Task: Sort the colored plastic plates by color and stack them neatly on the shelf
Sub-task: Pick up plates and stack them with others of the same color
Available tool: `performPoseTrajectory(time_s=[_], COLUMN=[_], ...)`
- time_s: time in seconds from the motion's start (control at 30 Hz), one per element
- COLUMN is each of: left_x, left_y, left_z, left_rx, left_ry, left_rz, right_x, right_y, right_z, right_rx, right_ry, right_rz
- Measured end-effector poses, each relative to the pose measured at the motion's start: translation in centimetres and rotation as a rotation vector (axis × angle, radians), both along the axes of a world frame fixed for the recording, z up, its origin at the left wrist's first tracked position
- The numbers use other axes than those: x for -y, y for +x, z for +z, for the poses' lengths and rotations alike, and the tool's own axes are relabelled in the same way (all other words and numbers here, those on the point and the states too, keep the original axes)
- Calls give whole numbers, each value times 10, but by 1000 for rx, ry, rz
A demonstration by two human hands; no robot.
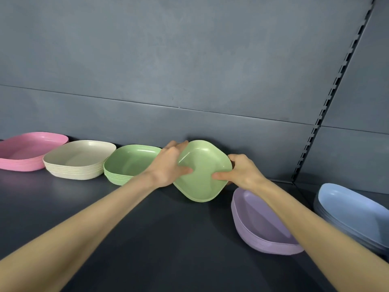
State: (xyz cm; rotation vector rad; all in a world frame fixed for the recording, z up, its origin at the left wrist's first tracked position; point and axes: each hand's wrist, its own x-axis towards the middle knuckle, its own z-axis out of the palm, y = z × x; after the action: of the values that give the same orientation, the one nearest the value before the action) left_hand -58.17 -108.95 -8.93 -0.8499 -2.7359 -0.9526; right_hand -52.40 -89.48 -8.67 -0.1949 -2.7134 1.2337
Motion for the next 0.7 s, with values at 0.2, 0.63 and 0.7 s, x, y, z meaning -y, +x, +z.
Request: performPoseTrajectory(time_s=[0.2, 0.63, 0.7], left_x=[20, 140, 164], left_y=[39, 102, 100], left_z=[17, 4, -1], left_rx=[-61, 128, 171], left_ry=[240, 274, 262], left_rz=[47, 28, -12], right_x=[4, 118, 141], right_y=[32, 87, 86], right_z=[22, -5, -12], right_rx=[-111, -87, -58], right_ry=[-111, -183, -187], right_rz=[38, 172, 180])
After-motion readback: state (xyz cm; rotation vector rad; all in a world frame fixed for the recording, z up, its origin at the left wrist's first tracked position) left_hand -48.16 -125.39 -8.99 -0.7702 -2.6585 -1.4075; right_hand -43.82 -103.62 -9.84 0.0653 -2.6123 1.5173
